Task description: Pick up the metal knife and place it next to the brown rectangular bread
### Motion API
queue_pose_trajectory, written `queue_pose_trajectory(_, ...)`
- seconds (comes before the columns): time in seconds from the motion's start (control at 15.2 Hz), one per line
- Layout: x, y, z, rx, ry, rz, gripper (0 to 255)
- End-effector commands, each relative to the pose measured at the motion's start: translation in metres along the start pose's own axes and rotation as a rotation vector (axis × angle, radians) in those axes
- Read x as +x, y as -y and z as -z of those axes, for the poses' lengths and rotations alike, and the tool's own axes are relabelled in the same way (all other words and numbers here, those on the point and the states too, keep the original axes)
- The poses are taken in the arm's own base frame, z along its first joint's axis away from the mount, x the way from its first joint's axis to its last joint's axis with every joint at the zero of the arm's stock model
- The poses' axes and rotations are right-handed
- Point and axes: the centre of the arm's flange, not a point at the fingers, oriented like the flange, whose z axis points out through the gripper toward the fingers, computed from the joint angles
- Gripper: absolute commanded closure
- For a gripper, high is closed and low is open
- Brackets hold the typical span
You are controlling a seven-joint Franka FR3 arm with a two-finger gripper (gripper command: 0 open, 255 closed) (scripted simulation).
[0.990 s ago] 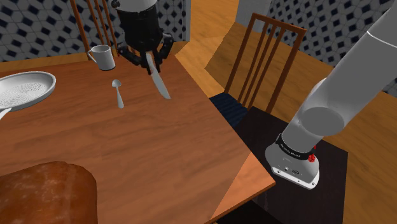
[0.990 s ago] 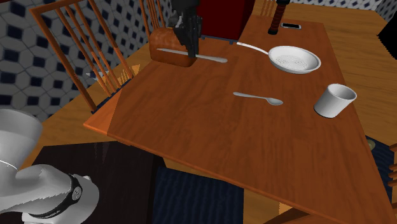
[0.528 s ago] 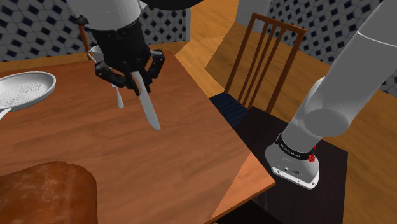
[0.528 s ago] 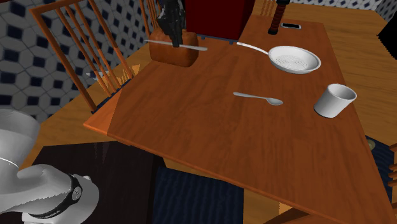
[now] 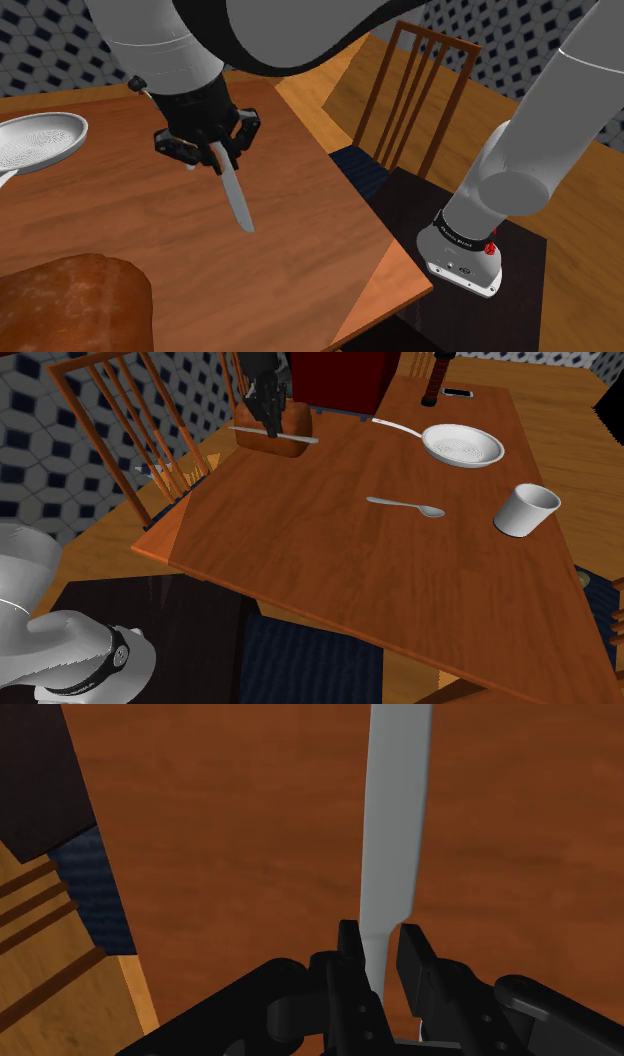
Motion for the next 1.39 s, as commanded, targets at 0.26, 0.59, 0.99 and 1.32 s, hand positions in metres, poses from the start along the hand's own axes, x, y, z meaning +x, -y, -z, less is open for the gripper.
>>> queue_pose_trajectory(0.26,-0.005,0.004,-0.031,0.000,0.000,0.000,255)
queue_pose_trajectory(0.59,-0.011,0.007,-0.057,0.000,0.000,0.000,255)
queue_pose_trajectory(0.99,-0.017,0.011,-0.088,0.000,0.000,0.000,255)
queue_pose_trajectory(1.32,-0.023,0.014,-0.114,0.000,0.000,0.000,255)
